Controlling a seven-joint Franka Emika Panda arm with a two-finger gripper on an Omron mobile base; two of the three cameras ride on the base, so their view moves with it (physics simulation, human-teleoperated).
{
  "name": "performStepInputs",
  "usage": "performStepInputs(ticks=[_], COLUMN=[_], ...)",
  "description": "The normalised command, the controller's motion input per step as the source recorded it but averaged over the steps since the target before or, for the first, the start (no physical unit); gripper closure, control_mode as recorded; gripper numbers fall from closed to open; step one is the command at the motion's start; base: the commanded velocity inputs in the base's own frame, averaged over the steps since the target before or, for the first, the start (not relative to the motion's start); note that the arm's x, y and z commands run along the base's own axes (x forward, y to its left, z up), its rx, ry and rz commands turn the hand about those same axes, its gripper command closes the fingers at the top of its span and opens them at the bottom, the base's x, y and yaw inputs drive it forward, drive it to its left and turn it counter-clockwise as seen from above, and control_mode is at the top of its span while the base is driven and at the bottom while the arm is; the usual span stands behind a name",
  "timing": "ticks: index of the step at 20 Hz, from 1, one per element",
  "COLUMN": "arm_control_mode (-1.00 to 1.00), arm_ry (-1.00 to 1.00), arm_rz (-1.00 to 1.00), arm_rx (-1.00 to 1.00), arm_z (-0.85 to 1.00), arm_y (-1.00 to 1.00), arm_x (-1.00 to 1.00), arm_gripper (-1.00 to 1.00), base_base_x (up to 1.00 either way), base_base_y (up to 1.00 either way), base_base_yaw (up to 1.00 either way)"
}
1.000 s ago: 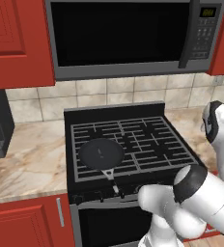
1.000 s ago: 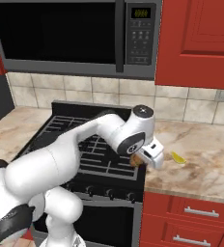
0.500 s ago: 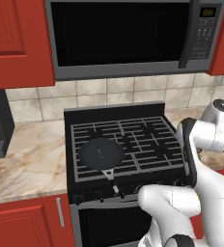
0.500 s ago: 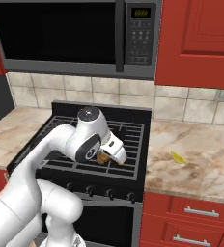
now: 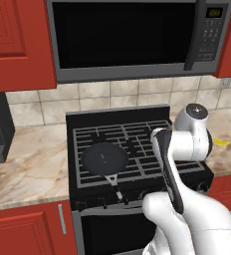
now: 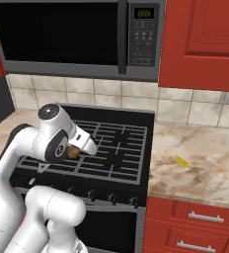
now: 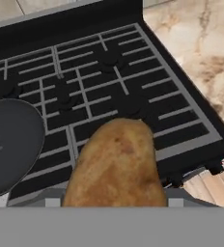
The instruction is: Put the lemon wedge and potato in the pan. Then turn on the front left burner and set the heat to medium.
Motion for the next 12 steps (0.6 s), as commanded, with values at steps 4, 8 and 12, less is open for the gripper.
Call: performStepInputs(ticks=[4,8,12], arm_control_mode=[-1.0,-1.0,-1.0], arm_ry=[0.01,0.02,0.1], arm_rz=[0.21,0.18,0.15], arm_rx=[0.0,0.0,0.0], arm_z=[0.12,0.0,-0.1], arm_y=[0.8,0.49,0.25], arm_x=[0.44,0.49,0.51], arm_gripper=[1.0,1.0,1.0], base_base_x=[0.0,0.0,0.0], base_base_y=[0.0,0.0,0.0], base_base_yaw=[0.0,0.0,0.0])
